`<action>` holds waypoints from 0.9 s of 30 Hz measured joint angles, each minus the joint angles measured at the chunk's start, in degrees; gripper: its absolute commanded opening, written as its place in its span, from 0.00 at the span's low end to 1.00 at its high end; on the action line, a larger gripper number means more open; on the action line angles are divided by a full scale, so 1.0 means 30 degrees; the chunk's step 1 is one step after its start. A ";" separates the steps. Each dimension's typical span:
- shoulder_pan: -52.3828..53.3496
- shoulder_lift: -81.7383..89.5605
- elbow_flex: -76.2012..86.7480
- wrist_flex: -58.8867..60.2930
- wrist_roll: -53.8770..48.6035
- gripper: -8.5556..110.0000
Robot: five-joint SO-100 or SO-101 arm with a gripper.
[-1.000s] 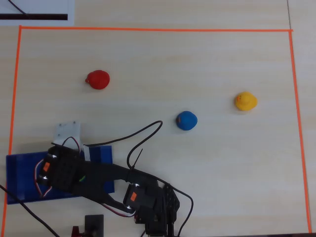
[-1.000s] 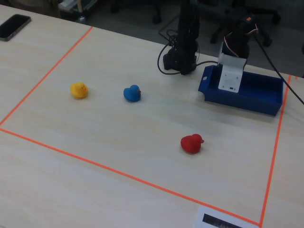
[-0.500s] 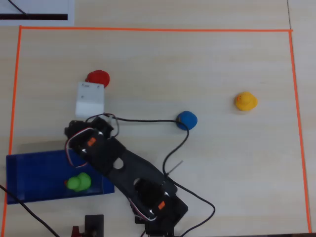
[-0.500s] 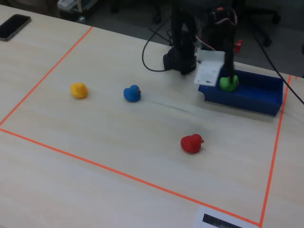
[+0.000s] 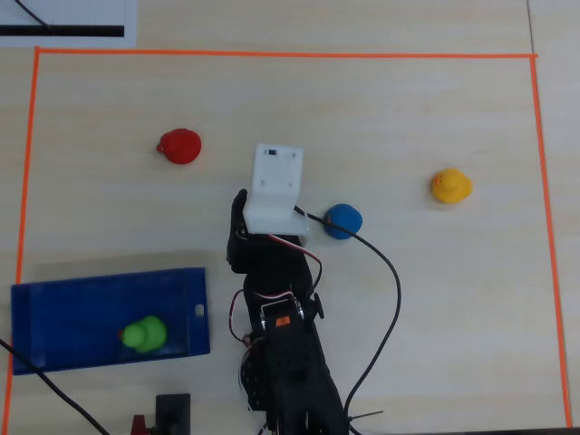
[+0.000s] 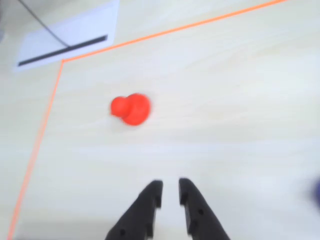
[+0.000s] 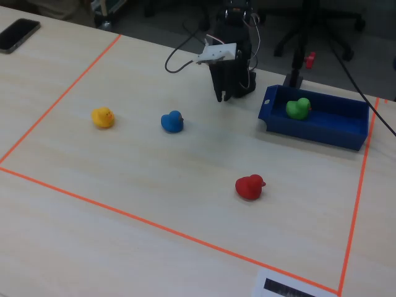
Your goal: Grasp green duck and put it into box.
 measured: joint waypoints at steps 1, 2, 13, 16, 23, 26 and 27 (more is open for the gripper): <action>0.0527 0.0937 0.0850 -0.0234 -0.0234 0.07; 0.0937 0.1699 0.1641 -0.0352 -0.0352 0.07; 0.2314 0.4512 0.8174 0.1992 -0.1494 0.07; 0.2344 0.4541 0.8613 0.4424 -0.2666 0.07; 0.2344 0.4922 0.8584 0.8320 -0.3779 0.12; 0.2402 0.4922 0.8584 0.8320 -0.3809 0.12; 0.2461 0.4922 0.8584 0.8320 -0.3809 0.12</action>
